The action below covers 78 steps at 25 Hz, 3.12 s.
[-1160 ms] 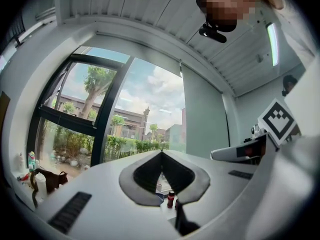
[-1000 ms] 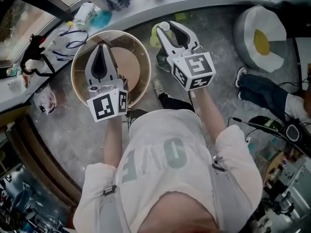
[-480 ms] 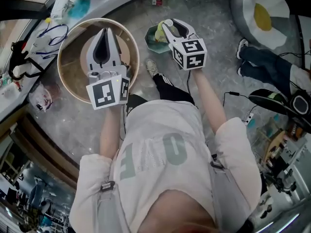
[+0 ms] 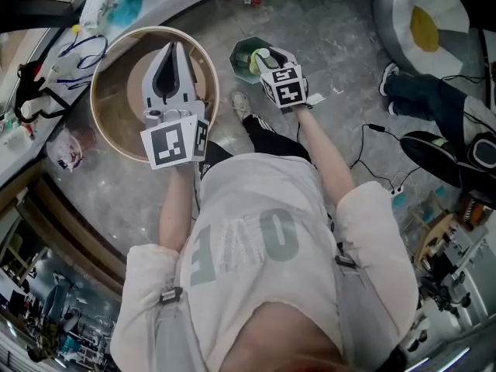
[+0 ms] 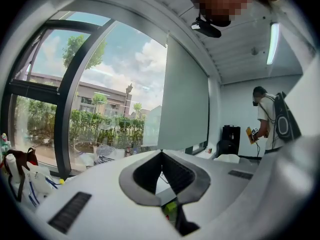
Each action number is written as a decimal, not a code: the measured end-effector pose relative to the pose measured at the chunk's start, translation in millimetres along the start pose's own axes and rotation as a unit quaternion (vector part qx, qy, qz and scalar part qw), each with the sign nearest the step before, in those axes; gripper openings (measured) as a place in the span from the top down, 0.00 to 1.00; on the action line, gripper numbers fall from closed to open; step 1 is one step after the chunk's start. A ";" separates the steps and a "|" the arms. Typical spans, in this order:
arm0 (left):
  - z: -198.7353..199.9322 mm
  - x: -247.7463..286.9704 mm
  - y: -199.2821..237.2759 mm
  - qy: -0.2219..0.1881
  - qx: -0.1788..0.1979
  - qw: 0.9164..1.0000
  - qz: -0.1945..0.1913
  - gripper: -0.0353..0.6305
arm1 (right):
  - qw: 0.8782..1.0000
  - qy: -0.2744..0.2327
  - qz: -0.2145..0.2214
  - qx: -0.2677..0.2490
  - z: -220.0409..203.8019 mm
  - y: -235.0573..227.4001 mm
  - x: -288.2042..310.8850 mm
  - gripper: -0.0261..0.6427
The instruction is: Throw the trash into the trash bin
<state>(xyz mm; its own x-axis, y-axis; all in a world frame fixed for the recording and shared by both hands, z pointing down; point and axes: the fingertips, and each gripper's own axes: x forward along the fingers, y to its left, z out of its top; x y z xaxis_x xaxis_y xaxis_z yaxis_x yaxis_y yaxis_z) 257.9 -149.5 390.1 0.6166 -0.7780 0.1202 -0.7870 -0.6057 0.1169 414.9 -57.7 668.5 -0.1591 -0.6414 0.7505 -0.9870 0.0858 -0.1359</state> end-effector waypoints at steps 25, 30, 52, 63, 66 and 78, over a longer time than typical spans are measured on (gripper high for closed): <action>1.4 15.0 -20.4 -0.006 0.002 1.000 -0.001 0.93 | 0.999 0.044 -0.003 0.026 -34.8 -24.2 7.7 0.58; 6.2 7.0 -19.3 -0.015 0.003 1.000 0.004 0.93 | 0.999 0.005 -0.001 0.049 -8.0 -22.1 -0.4 0.58; 151.4 -174.5 126.2 -0.184 0.065 0.968 0.160 0.93 | 0.886 -0.433 0.119 -0.116 331.6 279.3 -203.9 0.94; 168.7 -256.8 231.1 -0.208 0.069 0.952 0.215 0.93 | 0.868 -0.436 0.152 -0.185 335.7 420.6 -196.9 0.94; 166.3 -255.0 247.2 -0.203 0.060 0.953 0.218 0.93 | 0.866 -0.437 0.154 -0.190 342.8 430.8 -197.0 0.94; 159.5 -246.9 246.3 -0.197 0.048 0.956 0.213 0.93 | 0.873 -0.423 0.149 -0.191 343.6 421.7 -193.4 0.94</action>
<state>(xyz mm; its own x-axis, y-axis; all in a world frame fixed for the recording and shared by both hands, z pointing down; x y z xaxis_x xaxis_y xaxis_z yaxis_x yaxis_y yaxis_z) -91.1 -133.3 232.0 0.1994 -0.9487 -0.2452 -0.9751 -0.2168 0.0459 37.3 -159.4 243.8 -0.4960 -0.8670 -0.0485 -0.8658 0.4895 0.1036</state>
